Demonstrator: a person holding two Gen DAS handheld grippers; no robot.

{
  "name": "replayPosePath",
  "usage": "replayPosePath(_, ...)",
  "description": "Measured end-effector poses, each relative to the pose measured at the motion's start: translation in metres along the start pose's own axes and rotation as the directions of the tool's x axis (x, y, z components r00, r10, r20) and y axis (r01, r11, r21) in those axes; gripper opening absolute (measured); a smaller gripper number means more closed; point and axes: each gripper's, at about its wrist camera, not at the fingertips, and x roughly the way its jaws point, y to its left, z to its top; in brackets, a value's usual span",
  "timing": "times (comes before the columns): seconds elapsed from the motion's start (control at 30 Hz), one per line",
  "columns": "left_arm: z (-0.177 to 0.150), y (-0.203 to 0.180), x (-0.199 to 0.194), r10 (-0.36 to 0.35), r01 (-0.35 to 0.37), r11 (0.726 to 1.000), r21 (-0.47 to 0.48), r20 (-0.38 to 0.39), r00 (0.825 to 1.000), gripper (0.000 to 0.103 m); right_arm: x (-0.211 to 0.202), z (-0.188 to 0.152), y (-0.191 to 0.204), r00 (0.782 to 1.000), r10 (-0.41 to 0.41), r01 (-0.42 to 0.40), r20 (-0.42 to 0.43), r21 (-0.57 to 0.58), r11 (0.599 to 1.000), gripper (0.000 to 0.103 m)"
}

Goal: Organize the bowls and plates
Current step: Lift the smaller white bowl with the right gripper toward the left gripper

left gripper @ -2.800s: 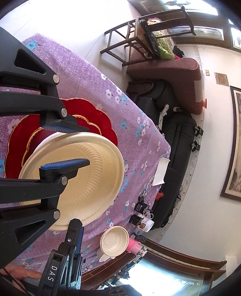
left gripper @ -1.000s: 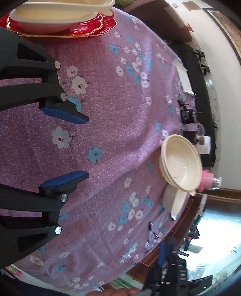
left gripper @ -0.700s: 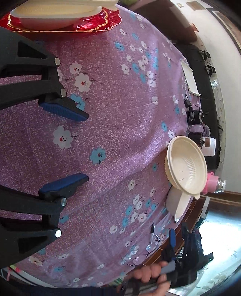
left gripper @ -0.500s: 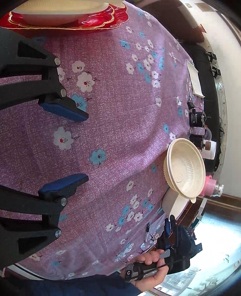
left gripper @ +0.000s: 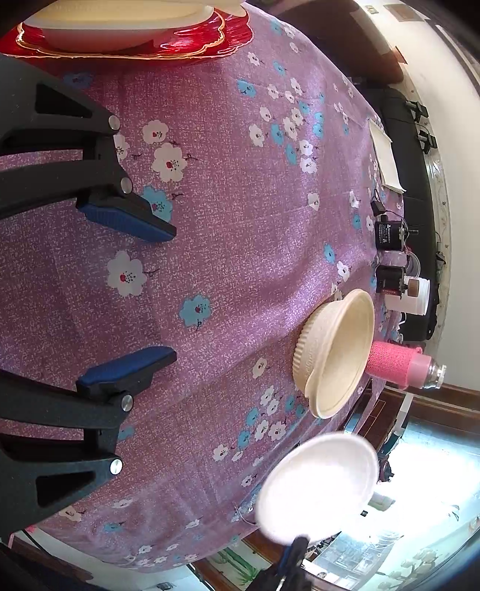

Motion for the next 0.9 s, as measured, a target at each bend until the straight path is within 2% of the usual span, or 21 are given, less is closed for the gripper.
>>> replayPosePath(0.13,-0.001,0.002,-0.006,0.0,0.0,1.0,-0.01,0.027,1.0,0.058,-0.026,-0.026,-0.009,0.991,0.122,-0.12,-0.05,0.027,0.992,0.007)
replayPosePath(0.2,-0.002,0.003,-0.011,-0.008,0.009,1.0,-0.016,0.045,0.999,0.058,-0.025,-0.042,-0.007,0.975,0.191,-0.188,-0.11,0.033,0.982,0.007)
replayPosePath(0.33,-0.007,0.007,-0.023,-0.023,0.026,0.999,-0.042,0.071,0.997,0.058,-0.005,-0.065,0.008,0.957,0.217,-0.221,-0.192,0.004,0.975,0.009)
replayPosePath(0.37,-0.008,0.006,-0.026,-0.026,0.029,0.999,-0.04,0.071,0.997,0.058,-0.001,-0.07,0.014,0.96,0.197,-0.207,-0.2,-0.029,0.978,0.009)
replayPosePath(0.43,-0.008,0.004,-0.033,-0.034,0.037,0.999,-0.033,0.081,0.996,0.058,0.002,-0.075,0.029,0.982,0.087,-0.11,-0.165,-0.136,0.985,0.01)
replayPosePath(0.5,-0.006,0.0,-0.038,-0.044,0.046,0.999,-0.021,0.086,0.995,0.058,0.001,-0.075,0.038,0.993,0.02,-0.043,-0.116,-0.198,0.979,0.01)
replayPosePath(0.57,-0.003,-0.007,-0.045,-0.058,0.059,0.998,-0.003,0.098,0.994,0.059,-0.004,-0.074,0.041,0.998,-0.037,0.023,-0.054,-0.236,0.972,0.012)
replayPosePath(0.67,0.004,-0.019,-0.048,-0.099,0.096,0.995,0.029,0.097,0.99,0.06,-0.008,-0.073,0.043,0.988,-0.149,0.153,0.035,-0.3,0.942,0.021)
replayPosePath(0.73,0.01,-0.028,-0.046,-0.153,0.15,0.988,0.039,0.083,0.985,0.061,-0.01,-0.074,0.034,0.991,-0.131,0.132,0.024,-0.285,0.949,0.027)
replayPosePath(0.83,0.018,-0.042,-0.041,-0.227,0.226,0.974,0.034,0.059,0.972,0.061,-0.009,-0.072,0.025,0.993,-0.115,0.113,0.007,-0.258,0.96,0.027)
replayPosePath(0.9,0.023,-0.052,-0.036,-0.243,0.241,0.969,0.044,0.044,0.969,0.061,-0.01,-0.071,0.017,0.993,-0.119,0.118,0.01,-0.246,0.962,0.027)
